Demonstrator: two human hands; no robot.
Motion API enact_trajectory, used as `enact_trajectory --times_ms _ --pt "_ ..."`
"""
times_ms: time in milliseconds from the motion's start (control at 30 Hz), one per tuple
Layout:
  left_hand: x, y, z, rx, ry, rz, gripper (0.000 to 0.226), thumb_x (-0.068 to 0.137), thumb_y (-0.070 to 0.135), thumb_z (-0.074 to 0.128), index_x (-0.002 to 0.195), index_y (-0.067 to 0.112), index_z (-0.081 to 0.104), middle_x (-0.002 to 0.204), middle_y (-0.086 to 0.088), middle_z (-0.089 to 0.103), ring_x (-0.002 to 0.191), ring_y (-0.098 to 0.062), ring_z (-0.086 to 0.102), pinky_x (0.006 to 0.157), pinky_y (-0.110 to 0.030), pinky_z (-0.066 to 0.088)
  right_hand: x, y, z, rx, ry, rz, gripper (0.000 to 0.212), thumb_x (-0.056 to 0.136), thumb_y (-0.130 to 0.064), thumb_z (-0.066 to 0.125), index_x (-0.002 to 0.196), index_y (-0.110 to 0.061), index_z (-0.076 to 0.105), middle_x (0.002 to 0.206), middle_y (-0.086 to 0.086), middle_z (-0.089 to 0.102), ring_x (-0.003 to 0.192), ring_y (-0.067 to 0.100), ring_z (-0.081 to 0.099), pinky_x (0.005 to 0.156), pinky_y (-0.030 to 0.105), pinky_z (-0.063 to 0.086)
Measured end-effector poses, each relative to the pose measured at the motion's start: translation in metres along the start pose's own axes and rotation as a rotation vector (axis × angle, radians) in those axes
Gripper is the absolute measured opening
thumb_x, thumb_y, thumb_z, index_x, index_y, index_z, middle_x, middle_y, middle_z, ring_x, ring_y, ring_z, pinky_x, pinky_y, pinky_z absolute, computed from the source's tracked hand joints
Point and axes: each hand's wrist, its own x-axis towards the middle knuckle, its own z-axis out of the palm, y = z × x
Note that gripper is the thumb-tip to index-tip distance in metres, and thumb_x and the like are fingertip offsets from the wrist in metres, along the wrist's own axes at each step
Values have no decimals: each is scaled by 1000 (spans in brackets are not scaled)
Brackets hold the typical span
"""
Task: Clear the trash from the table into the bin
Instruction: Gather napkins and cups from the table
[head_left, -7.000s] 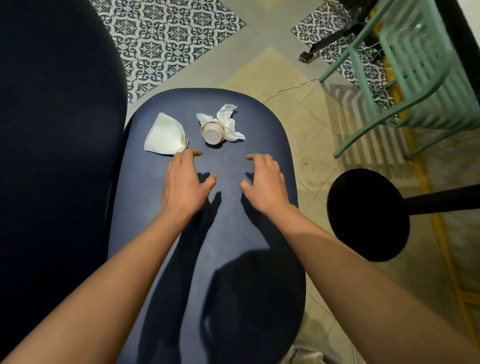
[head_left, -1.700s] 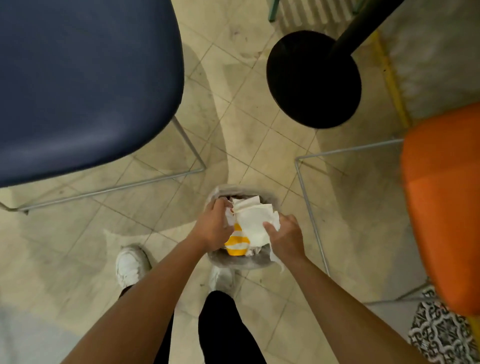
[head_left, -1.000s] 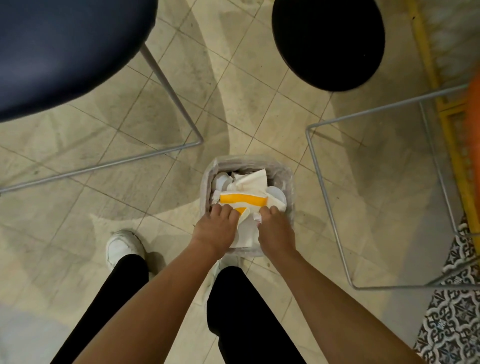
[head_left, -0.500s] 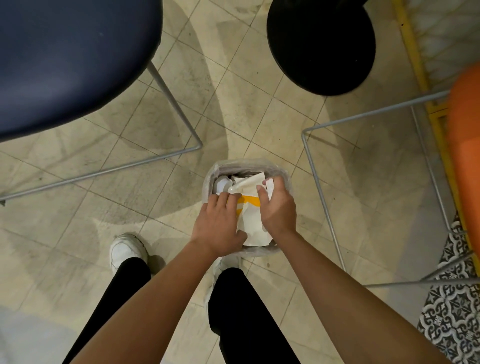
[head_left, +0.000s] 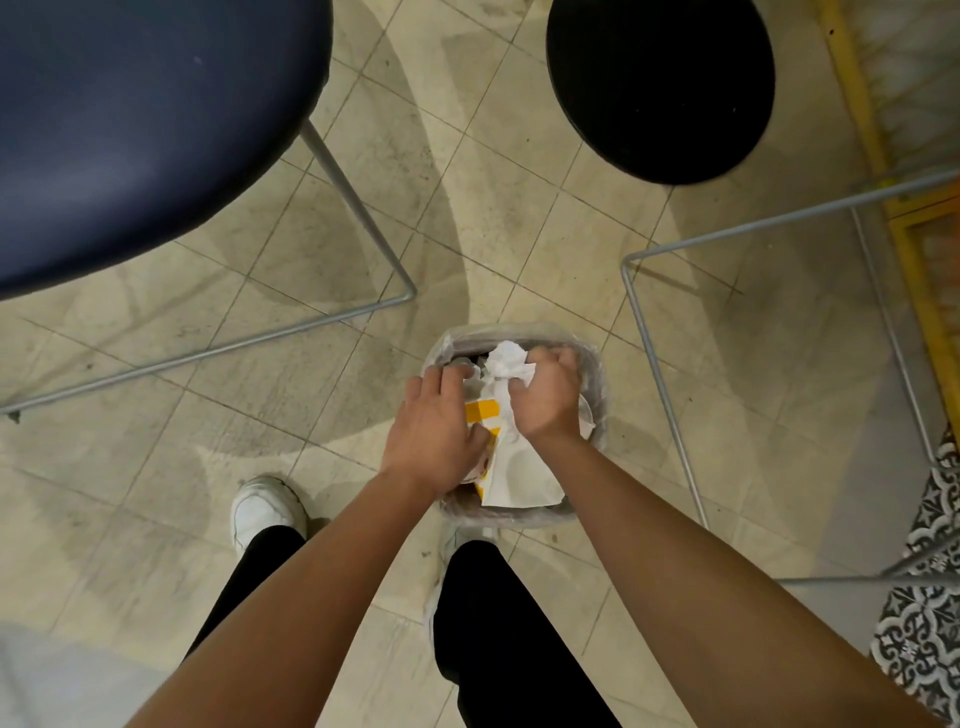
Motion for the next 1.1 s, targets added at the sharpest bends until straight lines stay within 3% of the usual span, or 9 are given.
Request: enact_trajectory --times_ms 133,200,433,633,933,1100 --pt "6 1 2 -95 -25 23 53 84 18 56 133 14 37 134 -7 41 120 -26 40 97 -31 37 6 6 10 -287 83 -58 22 90 -17 59 111 -12 65 122 8 46 117 26 43 90 33 41" --pt "10 1 4 -120 -32 40 50 85 15 55 132 13 38 135 -6 40 122 -25 41 96 -29 35 9 5 12 -261 21 -25 23 93 -13 53 114 -10 63 121 10 51 113 27 51 82 30 41" --pt "22 2 18 -161 -89 39 49 87 17 54 133 12 37 138 -8 39 128 -22 41 98 -30 39 13 0 18 -235 -84 -27 31 86 -1 50 115 -6 62 117 16 59 109 31 56 89 32 44" --pt "20 4 14 -163 -109 33 50 85 13 56 132 13 38 137 -8 40 126 -22 43 95 -30 40 2 4 6 -79 -124 -29 35 90 -6 48 124 -10 56 130 12 50 118 28 50 95 29 36" --pt "5 16 -43 -88 -141 79 50 84 13 58 131 13 41 131 -9 45 118 -27 48 92 -32 40 -28 -16 -34 -121 -114 30 48 94 -21 51 141 -19 40 148 7 33 131 29 42 105 39 38" --pt "-6 25 -93 -49 -127 137 48 83 13 59 129 11 44 125 -11 48 115 -29 49 91 -35 41 -52 -42 -66 -107 -96 70 43 94 -25 50 137 -19 45 146 6 35 127 28 45 101 33 37"
